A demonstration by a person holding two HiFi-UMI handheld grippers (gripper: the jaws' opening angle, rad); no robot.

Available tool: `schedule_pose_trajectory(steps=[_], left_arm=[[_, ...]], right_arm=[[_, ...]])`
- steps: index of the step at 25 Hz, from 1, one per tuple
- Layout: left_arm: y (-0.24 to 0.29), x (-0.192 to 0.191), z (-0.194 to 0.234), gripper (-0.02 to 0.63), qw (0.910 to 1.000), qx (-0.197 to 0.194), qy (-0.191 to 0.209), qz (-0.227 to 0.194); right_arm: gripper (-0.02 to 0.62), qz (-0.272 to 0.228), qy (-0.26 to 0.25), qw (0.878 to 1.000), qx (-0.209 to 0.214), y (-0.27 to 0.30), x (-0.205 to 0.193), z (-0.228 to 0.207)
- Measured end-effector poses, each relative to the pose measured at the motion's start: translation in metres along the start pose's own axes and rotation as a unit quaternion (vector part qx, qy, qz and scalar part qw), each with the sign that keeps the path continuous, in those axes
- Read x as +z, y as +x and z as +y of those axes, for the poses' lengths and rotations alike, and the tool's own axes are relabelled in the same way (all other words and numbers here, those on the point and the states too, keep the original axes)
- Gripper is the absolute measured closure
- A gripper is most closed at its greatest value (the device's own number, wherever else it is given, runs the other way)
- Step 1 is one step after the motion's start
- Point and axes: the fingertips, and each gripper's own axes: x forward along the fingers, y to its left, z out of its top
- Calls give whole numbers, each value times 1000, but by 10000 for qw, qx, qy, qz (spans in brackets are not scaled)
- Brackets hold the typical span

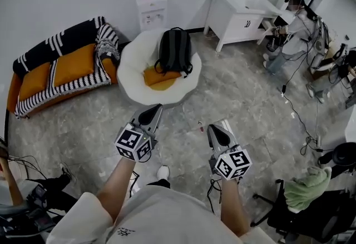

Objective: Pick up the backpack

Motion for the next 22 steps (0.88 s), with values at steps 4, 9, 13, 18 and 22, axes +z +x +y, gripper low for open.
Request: schedule_pose_trajectory(steps=[4,9,13,18,22], left_arm=[[26,6,53,617,9999,-133,-86,49],[44,10,81,617,9997,-198,-145,92],[55,9,95,617,9997,-195,-15,175],[74,11,112,617,9995,-229,-182,153],[90,14,129,617,9994,-169,-266,111]], right_arm=[[592,2,-11,10000,-39,63,10,0],[592,-25,13,10000,-43,99,21,-3],[592,42,-12,10000,-35,116,21,-8],[592,56,-1,10000,-30,141,26,-19],[592,126,40,9999,19,165,27,-33]])
